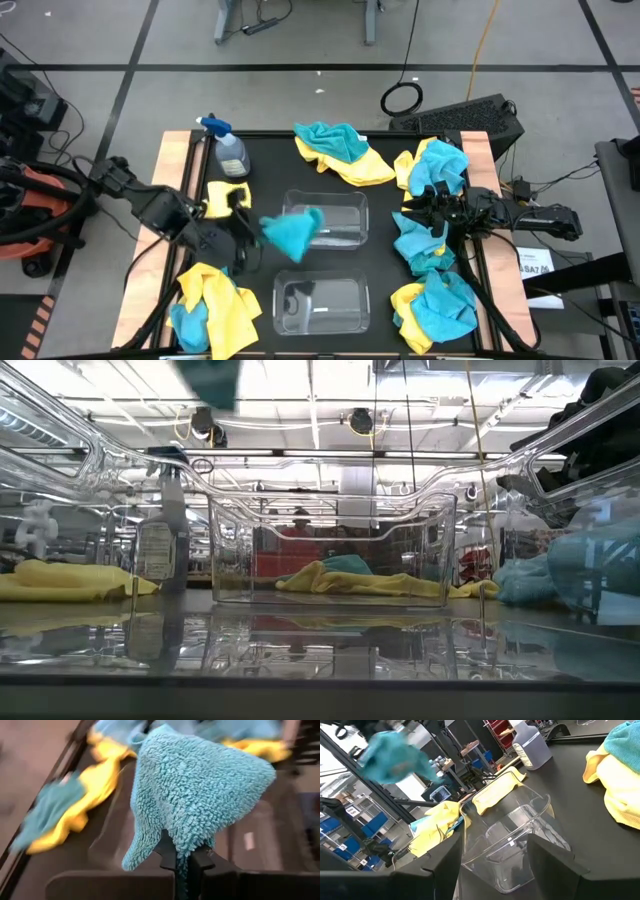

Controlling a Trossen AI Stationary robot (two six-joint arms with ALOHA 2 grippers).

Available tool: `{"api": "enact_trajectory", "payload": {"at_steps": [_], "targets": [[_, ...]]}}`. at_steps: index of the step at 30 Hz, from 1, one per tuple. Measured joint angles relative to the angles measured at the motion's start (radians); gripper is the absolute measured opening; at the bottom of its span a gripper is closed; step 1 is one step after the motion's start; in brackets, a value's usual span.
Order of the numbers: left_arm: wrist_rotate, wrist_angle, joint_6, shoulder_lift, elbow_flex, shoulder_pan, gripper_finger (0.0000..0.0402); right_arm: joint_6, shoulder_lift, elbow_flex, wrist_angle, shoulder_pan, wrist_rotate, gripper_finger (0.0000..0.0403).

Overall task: Sort microfiber towel by color & place in baskets
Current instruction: Put the blue microfiber cloth into the bottom transparent bin

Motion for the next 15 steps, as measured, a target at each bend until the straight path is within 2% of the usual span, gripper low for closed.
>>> {"api": "enact_trajectory", "payload": {"at_steps": [3,7,15], "targets": [[0.072,0.161,0.113,0.023,0.001,-0.023,0.0006,0.0,0.0,0.0,0.0,0.0,0.0,0.0215],[0.156,0.282,0.197,0.079,0.001,-0.046,0.0008,0.0,0.0,0.0,0.0,0.0,0.0,0.0215],[0.271,0.298,0.143,0.233,0.0,-0.042,0.001,0.0,0.0,0.0,0.0,0.0,0.0,0.0215]]}}
